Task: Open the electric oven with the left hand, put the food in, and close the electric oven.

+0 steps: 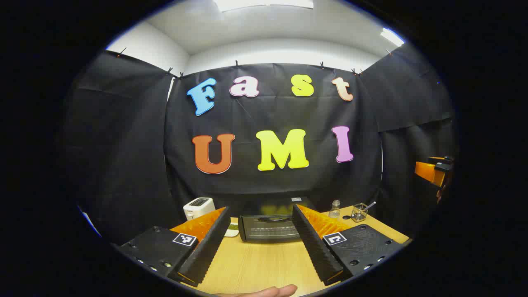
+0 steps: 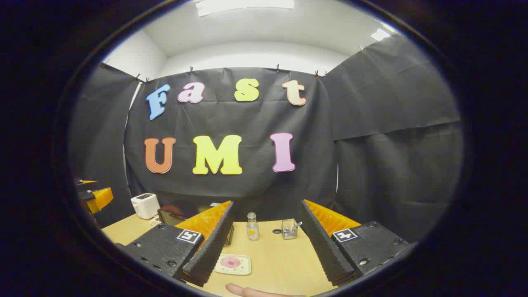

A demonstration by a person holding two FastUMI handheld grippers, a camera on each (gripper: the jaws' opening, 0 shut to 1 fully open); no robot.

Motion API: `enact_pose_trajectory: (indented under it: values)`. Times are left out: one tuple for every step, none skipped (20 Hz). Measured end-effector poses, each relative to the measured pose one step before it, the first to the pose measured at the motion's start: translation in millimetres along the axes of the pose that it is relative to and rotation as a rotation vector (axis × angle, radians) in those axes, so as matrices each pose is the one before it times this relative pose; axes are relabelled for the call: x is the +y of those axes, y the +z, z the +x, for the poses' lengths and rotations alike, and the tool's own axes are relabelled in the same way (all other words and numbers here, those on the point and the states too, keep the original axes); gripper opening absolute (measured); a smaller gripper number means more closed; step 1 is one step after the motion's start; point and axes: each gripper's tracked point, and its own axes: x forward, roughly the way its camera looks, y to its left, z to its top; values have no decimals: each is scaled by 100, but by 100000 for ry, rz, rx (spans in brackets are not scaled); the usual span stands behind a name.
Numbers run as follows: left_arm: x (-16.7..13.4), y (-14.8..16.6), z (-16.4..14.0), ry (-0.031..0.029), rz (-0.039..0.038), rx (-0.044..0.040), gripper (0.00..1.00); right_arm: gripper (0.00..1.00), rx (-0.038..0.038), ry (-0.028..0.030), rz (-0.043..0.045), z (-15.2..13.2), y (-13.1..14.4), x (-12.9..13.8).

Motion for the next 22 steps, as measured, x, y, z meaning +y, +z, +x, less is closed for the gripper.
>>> enact_pose_trajectory:
  values:
    - [-94, 429, -187, -524, -930, -909, 95, 96, -325, 118, 222, -107, 130, -33]
    - [164, 186, -3, 156, -283, -392, 95, 96, 72, 82, 319, -73, 81, -163]
    - [77, 37, -44, 241, -199, -273, 96, 96, 192, 146, 643, -83, -19, -208]
    - [-89, 18, -242, -116, -732, 245, 96, 96, 191, 420, 491, -90, 69, -101]
    - [-44, 37, -147, -60, -1741, 8, 96, 96, -259, 478, 125, -50, 123, -66]
    - [49, 143, -58, -241, -1509, -440, 96, 96, -536, -6, -39, -62, 231, -166]
    - [61, 341, -182, -359, -583, -719, 96, 96, -656, -197, -98, 2, 165, -242]
    - [105, 118, -169, -417, -182, -343, 96, 100, -603, -265, -53, -110, 196, -140]
    - [14, 32, -79, -454, -20, 189, 96, 96, -304, -45, -110, -42, 97, -59]
    - [49, -151, 11, -30, 399, 446, 95, 96, -79, 131, -94, -206, 80, -33]
    - [61, -151, 161, 5, 754, 542, 95, 96, -645, -159, -101, -179, 123, -168]
    - [106, 137, 70, 191, 555, 221, 95, 100, -1221, -708, -396, -78, 289, -250]
    - [48, 45, 97, 149, 468, 34, 95, 96, -1697, -1032, -498, -83, 397, -329]
    - [-57, -164, 217, 35, 262, -188, 95, 100, -1456, -581, -918, -151, 350, -311]
    - [-89, 67, 174, -23, 164, -517, 95, 100, -1313, -36, -851, -205, 172, -188]
    - [-28, -34, 268, -155, 475, -399, 95, 96, -1053, 135, -320, -154, 262, -228]
    - [51, 48, 156, 254, 626, -257, 95, 96, -717, 286, 70, -87, 60, -150]
    - [-18, -445, 234, 184, 616, 817, 95, 96, -383, 378, 57, -18, 25, -134]
    - [-105, -349, 162, 178, 15, 799, 95, 96, -170, 331, -90, 105, -146, -175]
    - [-169, 8, 281, 30, 101, -253, 95, 96, -168, 290, 231, 119, -106, -171]
    - [-243, 172, 347, -331, 257, -1512, 95, 96, -17, 460, 433, 218, -245, -59]
    - [-257, 229, 449, -598, 404, -1577, 95, 96, 54, 455, 734, 260, -250, -62]
